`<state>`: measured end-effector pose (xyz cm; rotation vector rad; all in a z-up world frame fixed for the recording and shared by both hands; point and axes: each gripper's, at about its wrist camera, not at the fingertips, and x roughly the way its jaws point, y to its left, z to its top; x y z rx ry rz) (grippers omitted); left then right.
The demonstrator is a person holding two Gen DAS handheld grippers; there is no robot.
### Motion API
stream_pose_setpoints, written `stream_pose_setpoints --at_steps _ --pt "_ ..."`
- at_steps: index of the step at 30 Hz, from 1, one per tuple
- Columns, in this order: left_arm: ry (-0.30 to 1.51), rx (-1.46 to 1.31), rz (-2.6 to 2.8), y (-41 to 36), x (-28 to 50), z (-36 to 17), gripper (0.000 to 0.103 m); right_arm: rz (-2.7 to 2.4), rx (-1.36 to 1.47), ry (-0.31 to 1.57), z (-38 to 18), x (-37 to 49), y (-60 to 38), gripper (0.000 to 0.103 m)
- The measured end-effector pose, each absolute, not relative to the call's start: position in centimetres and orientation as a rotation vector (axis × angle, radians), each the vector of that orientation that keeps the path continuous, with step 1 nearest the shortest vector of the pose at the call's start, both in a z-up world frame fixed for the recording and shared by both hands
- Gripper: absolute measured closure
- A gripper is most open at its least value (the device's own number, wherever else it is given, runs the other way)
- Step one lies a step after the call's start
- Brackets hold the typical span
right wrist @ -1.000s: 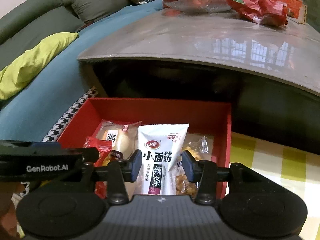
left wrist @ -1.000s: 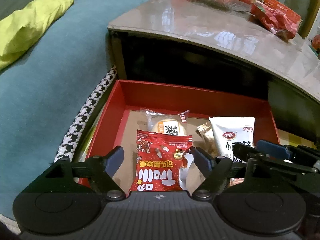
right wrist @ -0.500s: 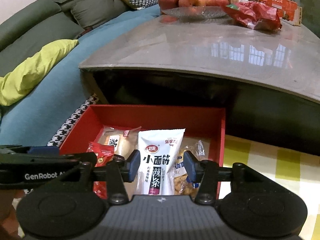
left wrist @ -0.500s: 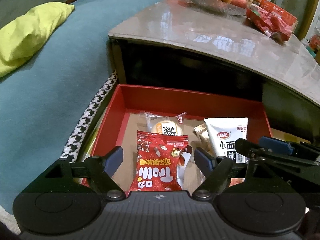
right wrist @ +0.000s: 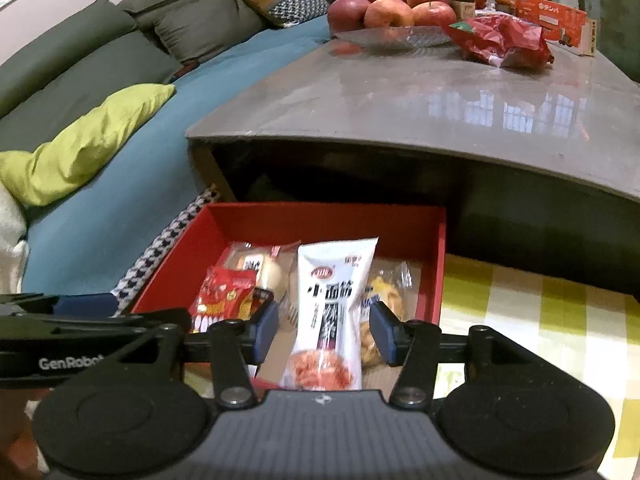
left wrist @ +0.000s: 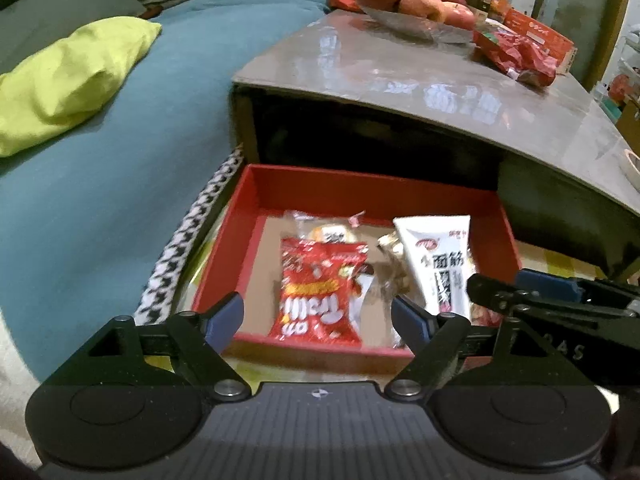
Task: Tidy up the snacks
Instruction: 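Withdraw both grippers from the red box back over the table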
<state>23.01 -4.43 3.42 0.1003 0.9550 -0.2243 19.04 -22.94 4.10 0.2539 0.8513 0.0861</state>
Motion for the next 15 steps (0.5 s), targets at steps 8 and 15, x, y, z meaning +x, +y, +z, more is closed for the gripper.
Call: stream_pose_setpoints --at_steps 8,15 --pt "0.996 0.077 -0.176 -2.3 21.4 2.5 0.017 0.110 0.251 0.875 4.0 17.4 -22.4 0.039" --pt "1.008 0.087 -0.161 -1.4 19.5 2.2 0.017 0.146 0.225 0.916 3.4 15.2 -20.9 0.038"
